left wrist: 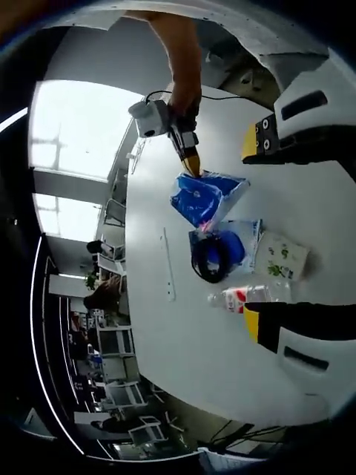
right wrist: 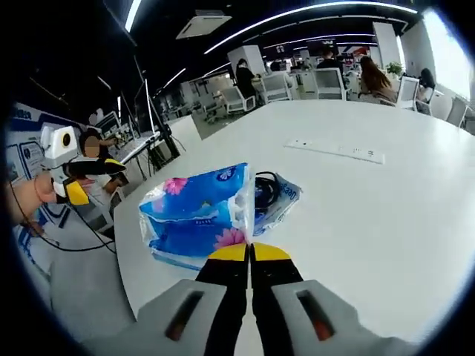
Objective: Arrange the tabletop items into an orderly group along one side of the table until the central work area is clear of visible clutter.
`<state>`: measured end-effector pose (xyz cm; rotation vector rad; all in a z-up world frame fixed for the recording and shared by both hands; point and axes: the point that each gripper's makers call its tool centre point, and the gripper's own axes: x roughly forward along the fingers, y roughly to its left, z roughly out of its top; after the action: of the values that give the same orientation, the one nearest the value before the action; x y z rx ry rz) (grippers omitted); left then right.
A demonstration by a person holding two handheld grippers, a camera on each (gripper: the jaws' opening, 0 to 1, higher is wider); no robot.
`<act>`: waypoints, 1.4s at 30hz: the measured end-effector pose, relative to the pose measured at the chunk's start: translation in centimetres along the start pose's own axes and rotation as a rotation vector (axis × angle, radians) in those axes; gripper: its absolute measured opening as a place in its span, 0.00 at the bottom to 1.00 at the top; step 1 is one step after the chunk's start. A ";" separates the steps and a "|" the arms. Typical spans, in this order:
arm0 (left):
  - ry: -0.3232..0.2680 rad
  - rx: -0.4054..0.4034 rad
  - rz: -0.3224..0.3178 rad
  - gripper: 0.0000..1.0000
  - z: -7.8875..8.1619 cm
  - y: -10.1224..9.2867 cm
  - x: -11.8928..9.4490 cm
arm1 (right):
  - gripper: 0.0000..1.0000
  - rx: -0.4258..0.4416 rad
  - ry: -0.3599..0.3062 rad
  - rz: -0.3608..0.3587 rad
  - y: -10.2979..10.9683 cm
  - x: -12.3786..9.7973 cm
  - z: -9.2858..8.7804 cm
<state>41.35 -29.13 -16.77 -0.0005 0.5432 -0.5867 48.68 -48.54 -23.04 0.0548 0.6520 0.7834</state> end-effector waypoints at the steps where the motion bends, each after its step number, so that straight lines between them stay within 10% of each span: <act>1: -0.001 0.002 -0.002 0.77 0.2 -0.1 0.3 | 0.00 0.002 -0.007 -0.004 -0.1 -0.2 0.2; 21: -0.023 0.041 -0.165 0.55 4.6 -7.7 7.5 | 0.00 0.053 -0.150 -0.108 -1.9 -5.6 3.5; 42: -0.030 0.047 -0.313 0.27 6.5 -14.9 12.9 | 0.00 0.136 -0.246 -0.229 -6.1 -12.6 2.5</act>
<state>45.71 -49.38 -15.21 -0.0511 0.5033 -0.9029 47.40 -60.83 -16.10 0.1947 0.4663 0.5012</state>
